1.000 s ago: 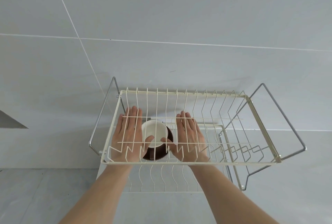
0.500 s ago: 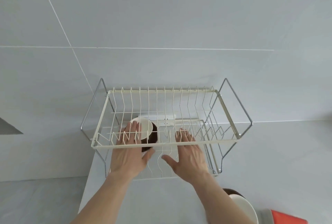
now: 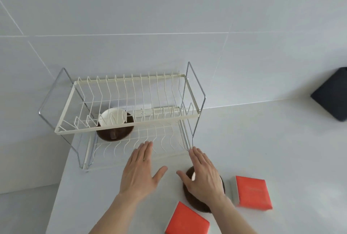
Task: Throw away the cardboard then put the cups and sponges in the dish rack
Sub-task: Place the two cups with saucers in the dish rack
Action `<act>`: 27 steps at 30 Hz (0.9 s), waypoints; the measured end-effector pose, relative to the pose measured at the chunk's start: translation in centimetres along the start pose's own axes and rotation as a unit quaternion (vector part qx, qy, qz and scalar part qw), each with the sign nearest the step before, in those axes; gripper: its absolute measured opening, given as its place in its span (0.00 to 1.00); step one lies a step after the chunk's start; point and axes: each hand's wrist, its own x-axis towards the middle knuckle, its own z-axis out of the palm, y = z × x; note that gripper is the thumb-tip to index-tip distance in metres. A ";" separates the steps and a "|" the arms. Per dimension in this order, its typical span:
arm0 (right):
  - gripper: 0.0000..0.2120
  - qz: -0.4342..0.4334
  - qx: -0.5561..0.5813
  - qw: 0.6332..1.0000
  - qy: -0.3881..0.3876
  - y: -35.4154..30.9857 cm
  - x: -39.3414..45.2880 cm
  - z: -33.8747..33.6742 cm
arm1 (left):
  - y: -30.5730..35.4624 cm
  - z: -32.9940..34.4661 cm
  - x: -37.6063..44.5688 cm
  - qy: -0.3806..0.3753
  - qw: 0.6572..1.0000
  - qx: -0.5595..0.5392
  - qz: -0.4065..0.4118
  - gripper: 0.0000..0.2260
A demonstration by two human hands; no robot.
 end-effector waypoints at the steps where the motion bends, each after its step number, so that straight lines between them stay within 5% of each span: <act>1: 0.41 0.020 0.000 1.000 0.000 0.9 -0.6 -0.2 | 0.7 0.4 -0.3 -0.010 1.000 -0.015 -0.002 0.41; 14: 0.42 0.263 0.175 0.944 -0.092 6.1 -4.7 -0.9 | 9.3 5.0 -2.7 -0.155 0.971 -0.167 -0.073 0.40; 17: 0.39 0.331 0.228 0.909 -0.111 6.5 -4.7 -0.6 | 10.6 5.9 -2.6 -0.171 0.954 -0.209 -0.131 0.39; 27: 0.22 0.389 0.236 0.883 -0.113 8.1 -4.4 -0.3 | 10.8 7.2 -1.8 -0.236 0.906 -0.254 -0.242 0.33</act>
